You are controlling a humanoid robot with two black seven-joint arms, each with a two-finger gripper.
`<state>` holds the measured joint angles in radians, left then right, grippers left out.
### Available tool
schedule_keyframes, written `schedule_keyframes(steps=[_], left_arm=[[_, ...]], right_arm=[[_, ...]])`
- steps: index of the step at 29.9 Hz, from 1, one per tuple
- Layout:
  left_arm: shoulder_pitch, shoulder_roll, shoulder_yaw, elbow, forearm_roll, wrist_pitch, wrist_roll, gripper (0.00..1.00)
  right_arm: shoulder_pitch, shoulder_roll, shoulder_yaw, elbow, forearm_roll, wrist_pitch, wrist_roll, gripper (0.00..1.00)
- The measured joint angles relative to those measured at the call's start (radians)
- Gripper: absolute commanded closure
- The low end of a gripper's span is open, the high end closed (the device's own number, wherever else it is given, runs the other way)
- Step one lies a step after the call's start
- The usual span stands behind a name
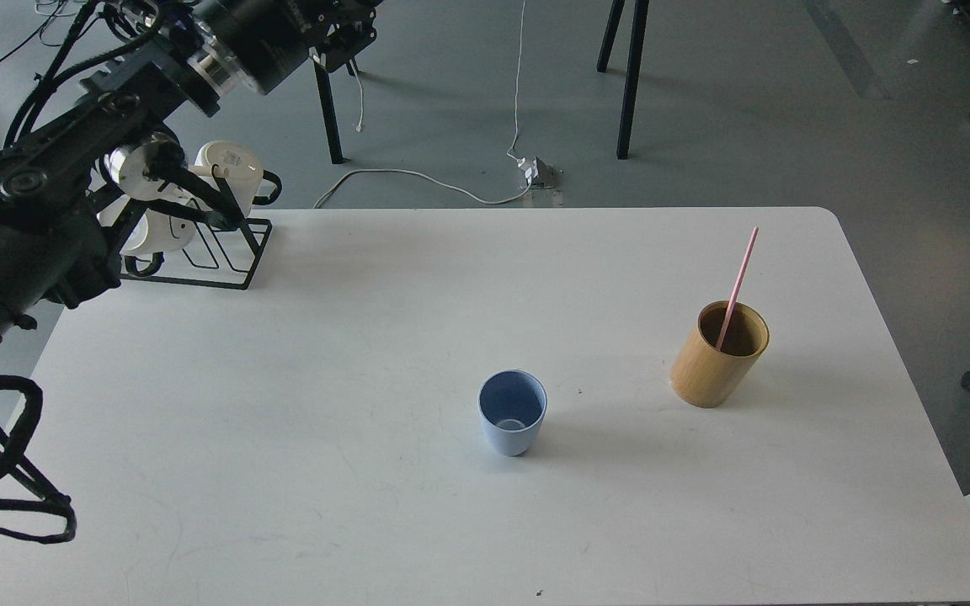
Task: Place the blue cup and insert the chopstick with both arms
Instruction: 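Release the blue cup and raise the left arm away, then reach the right gripper to the pink straw in the tan cup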
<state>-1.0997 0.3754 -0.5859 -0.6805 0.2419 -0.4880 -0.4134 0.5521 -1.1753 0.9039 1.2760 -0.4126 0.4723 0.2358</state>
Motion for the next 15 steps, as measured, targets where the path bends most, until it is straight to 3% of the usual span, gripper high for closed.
schedule_keyframes(steps=[4,9,12,15], left_arm=[[0.027,0.004,-0.001,0.072,-0.233,0.0,0.003,0.0],[0.099,0.006,0.006,0.105,-0.341,-0.001,0.009,0.0],[0.13,0.004,0.008,0.109,-0.348,-0.001,0.01,0.0],[0.139,0.005,0.005,0.117,-0.355,-0.001,0.01,0.0]], right_arm=[[0.01,-0.017,-0.022,0.132,-0.252,-0.081,-0.013,0.01],[0.013,0.003,-0.029,0.197,-0.602,-0.108,-0.036,0.01],[0.017,0.089,-0.033,0.19,-0.864,-0.113,-0.039,0.02],[0.023,0.19,-0.044,0.158,-1.076,-0.114,-0.042,0.08]])
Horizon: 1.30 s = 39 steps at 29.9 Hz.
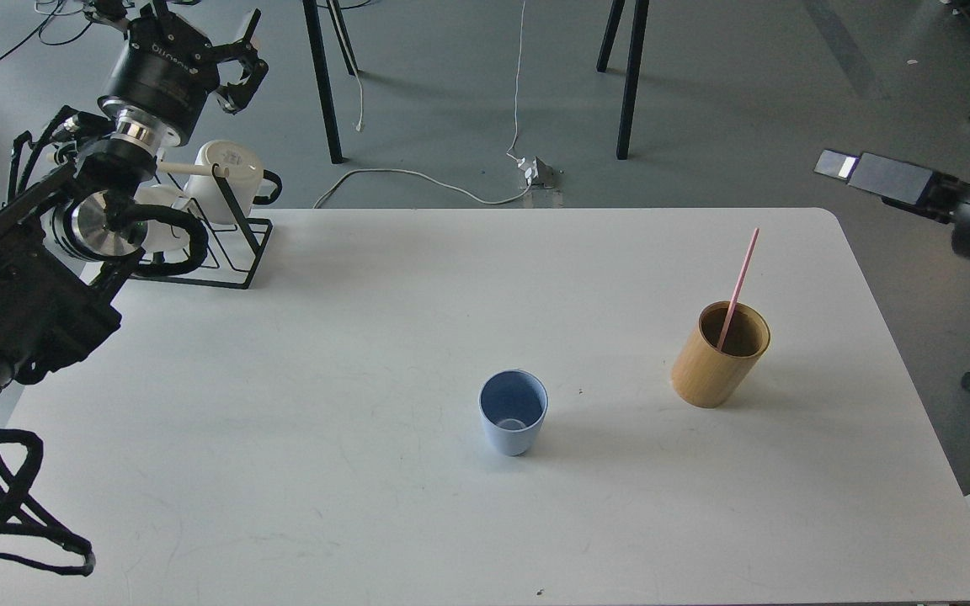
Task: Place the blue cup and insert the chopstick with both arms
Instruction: 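Reach the right gripper to the pink straw in the tan cup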
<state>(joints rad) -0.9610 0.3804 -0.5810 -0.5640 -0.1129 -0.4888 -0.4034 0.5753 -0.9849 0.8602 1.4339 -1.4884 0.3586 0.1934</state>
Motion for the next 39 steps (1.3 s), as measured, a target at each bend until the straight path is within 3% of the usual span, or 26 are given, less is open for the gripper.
schedule_keyframes(steps=[5,18,21,24,30,39], left_arm=[[0.025,-0.002,0.0,0.033,-0.001,0.0,-0.003,0.0],[0.063,0.0,-0.003,0.039,0.0,0.0,-0.006,0.0],[0.063,0.0,-0.003,0.039,0.0,0.0,-0.006,0.0],[0.064,0.0,-0.003,0.039,-0.001,0.0,-0.008,0.0],[0.064,0.006,-0.004,0.039,-0.001,0.0,-0.009,0.0],[0.064,0.013,-0.005,0.039,-0.001,0.0,-0.011,0.0]], right_arm=[[0.001,0.154,-0.054,-0.13,-0.142,0.0,0.006,0.19],[0.125,0.27,-0.302,-0.275,-0.188,-0.018,0.004,0.48],[0.129,0.281,-0.312,-0.283,-0.211,-0.019,0.003,0.57],[0.131,0.283,-0.315,-0.289,-0.224,-0.02,-0.001,0.74],[0.135,0.274,-0.316,-0.286,-0.228,-0.02,-0.007,0.91],[0.136,0.249,-0.317,-0.268,-0.229,-0.03,-0.008,1.0]])
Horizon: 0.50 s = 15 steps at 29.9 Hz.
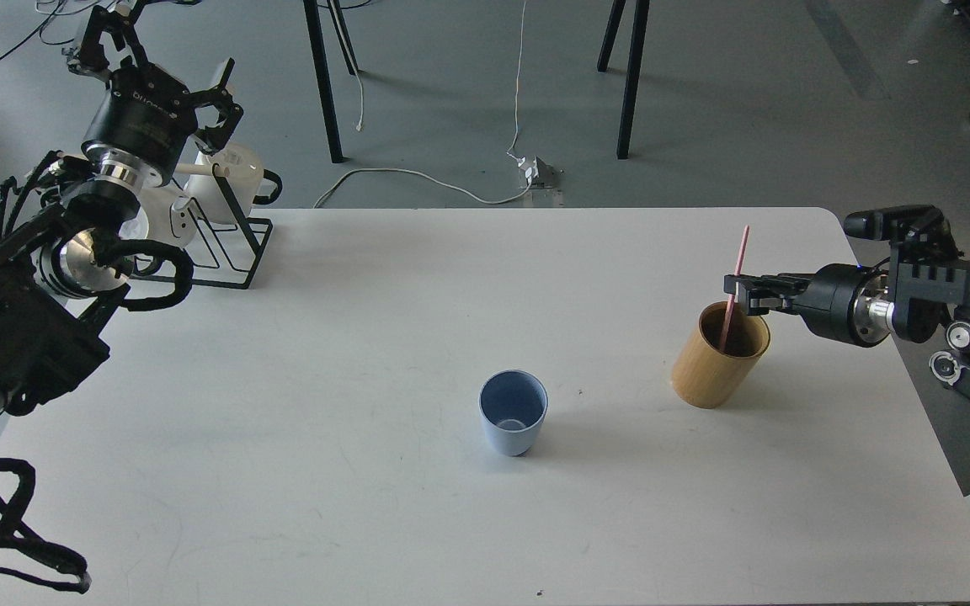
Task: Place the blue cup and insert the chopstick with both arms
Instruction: 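Reach the right gripper to the pink straw in the tan cup, then pull the pink straw up out of the tan cup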
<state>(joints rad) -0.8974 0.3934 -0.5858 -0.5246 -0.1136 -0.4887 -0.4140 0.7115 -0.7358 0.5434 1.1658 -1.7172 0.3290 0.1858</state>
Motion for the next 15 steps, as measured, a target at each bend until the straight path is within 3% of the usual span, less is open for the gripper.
schedule_keyframes(steps=[15], left_arm=[[-0.002,0.014,0.0,0.0,0.0,0.0,-0.001,0.0]], right_arm=[[0.148,-0.23,0.087,0.291,0.032,-0.002,-0.003,0.99]])
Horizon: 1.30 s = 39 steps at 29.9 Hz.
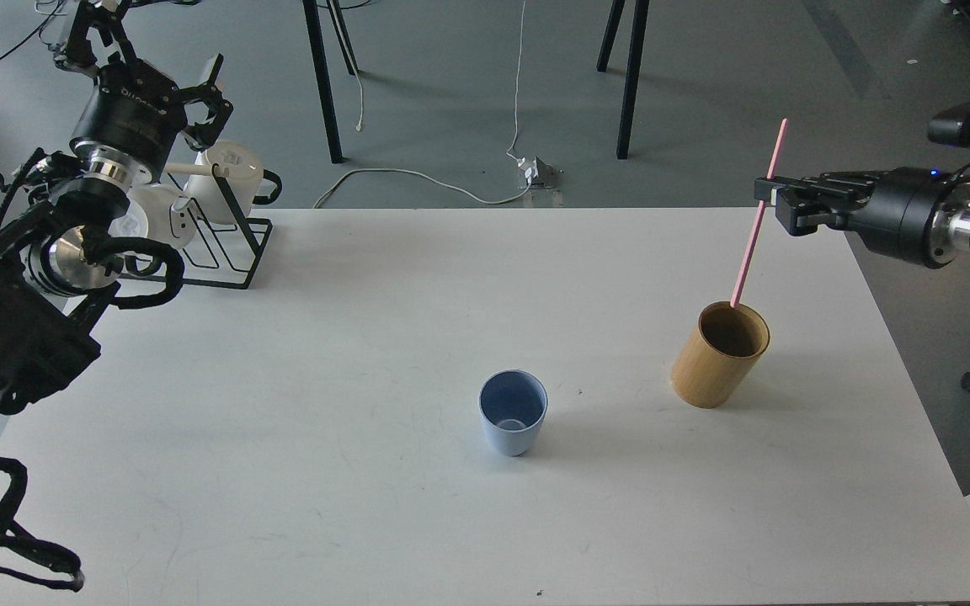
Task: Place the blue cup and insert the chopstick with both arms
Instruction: 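Pull the pink straw up out of the tan cup, then lower the pink straw into the blue cup with the right gripper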
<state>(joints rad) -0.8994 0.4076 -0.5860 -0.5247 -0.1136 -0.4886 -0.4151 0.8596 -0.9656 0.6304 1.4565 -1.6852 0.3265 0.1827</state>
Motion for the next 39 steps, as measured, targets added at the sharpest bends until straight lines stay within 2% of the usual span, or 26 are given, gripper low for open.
schedule_keyframes(steps=[3,9,17,25,39], left_arm=[[-0.003,0.003,-0.001,0.0,0.0,0.0,0.001,0.0],[-0.005,0.02,-0.002,0.0,-0.001,0.0,0.001,0.0],[-0.005,0.036,-0.002,0.0,-0.002,0.0,0.001,0.0],[-0.004,0.034,-0.002,0.0,-0.002,0.0,0.001,0.0],[-0.007,0.034,-0.003,0.0,-0.002,0.0,0.001,0.0]], right_arm=[[0.048,0.025,0.038,0.012,0.028,-0.004,0.001,0.99],[0.09,0.19,0.05,0.016,0.06,-0.003,0.001,0.99],[0.083,0.386,-0.05,-0.002,0.052,0.005,-0.004,0.99],[0.052,0.462,-0.134,-0.035,0.045,0.005,-0.005,0.99],[0.034,0.511,-0.224,-0.092,0.022,0.005,-0.005,0.98]])
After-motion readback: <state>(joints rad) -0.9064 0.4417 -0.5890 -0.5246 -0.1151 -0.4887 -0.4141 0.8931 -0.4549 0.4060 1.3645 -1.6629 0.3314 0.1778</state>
